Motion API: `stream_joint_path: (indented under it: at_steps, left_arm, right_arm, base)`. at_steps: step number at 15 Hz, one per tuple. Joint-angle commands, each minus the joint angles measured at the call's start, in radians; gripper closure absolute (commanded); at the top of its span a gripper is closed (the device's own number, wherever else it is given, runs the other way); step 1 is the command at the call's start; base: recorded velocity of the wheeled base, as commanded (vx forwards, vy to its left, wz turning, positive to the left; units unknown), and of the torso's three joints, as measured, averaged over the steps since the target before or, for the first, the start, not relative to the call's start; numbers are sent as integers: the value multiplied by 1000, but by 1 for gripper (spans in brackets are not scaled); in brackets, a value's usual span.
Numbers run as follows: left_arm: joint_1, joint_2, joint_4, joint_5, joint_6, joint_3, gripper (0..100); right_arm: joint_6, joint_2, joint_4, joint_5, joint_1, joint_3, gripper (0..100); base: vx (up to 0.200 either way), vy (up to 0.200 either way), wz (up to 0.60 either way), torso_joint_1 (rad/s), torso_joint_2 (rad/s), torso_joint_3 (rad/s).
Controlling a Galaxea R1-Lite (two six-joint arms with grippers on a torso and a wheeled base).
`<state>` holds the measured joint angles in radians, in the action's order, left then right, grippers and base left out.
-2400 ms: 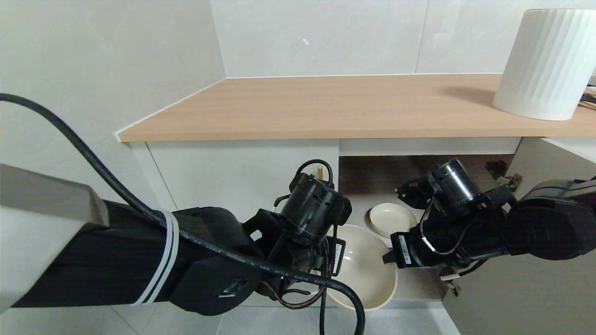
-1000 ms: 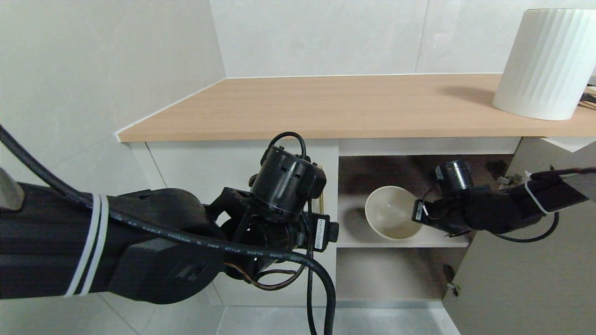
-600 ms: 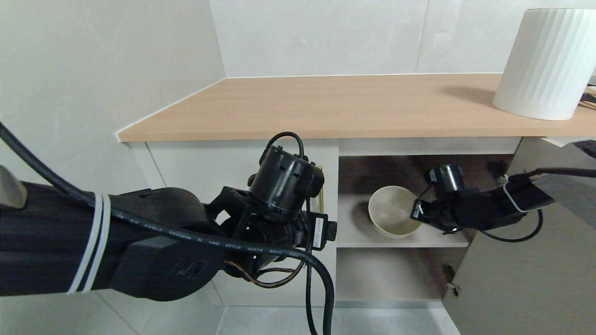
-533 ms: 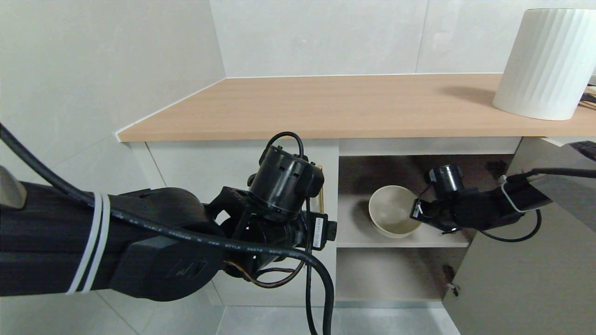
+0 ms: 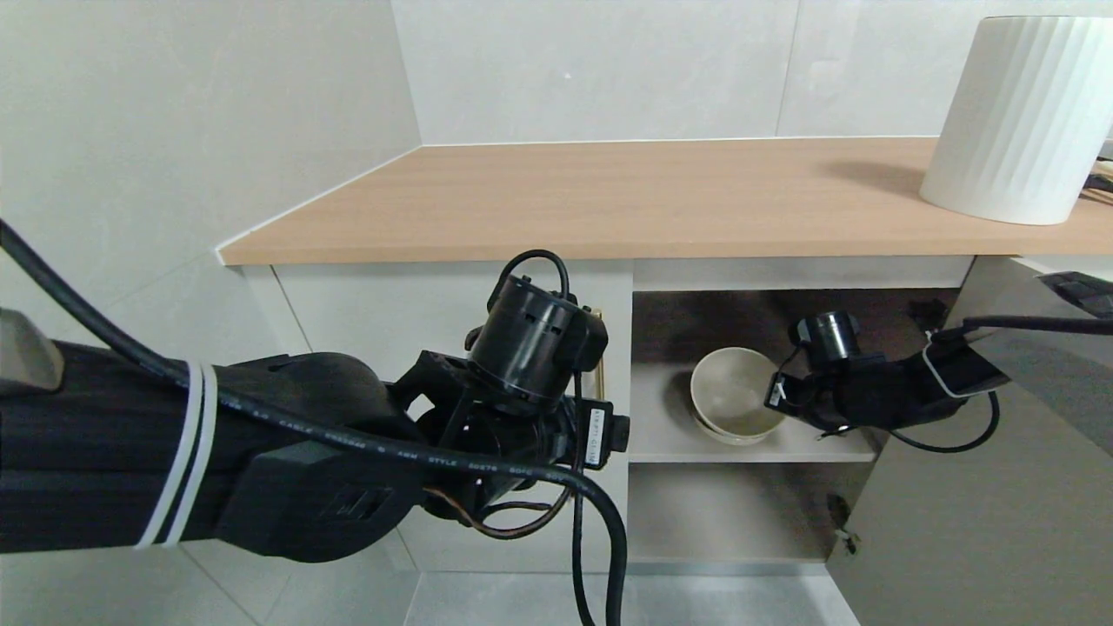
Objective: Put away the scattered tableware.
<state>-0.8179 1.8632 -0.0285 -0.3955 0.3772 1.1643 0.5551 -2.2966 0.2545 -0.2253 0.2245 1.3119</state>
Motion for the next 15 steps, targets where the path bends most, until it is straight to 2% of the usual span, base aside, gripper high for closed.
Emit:
stream_joint_path:
  at_steps: [1,2,3,11,13,15]
  left_arm:
    - [0,2,-1,0,0,0,0]
    - [-1,4,-1,0,0,0,0]
    - [0,5,-1,0,0,0,0]
    - [3,7,-5,0,0,0,0]
    - [9,1,-13,1,0,0,0]
    - [43,-29,-25,6,0,-1,0]
  right_arm:
    - [-1,-7,0,0,-1,4,100]
    - [-1,-9,0,0,-1,4,100]
    - [-1,-11,0,0,-1,6,0]
    - [-1,23,-7,3,21,-17,0]
    - [-1,74,-11,6,44,-56,0]
    - [-6,177,-60,9,90,-135,0]
  base:
    - [0,0,0,0,0,0]
    - [0,0,0,0,0,0]
    - [0,0,0,0,0,0]
    - [0,0,0,0,0,0]
    - [0,0,0,0,0,0]
    - [0,0,0,0,0,0]
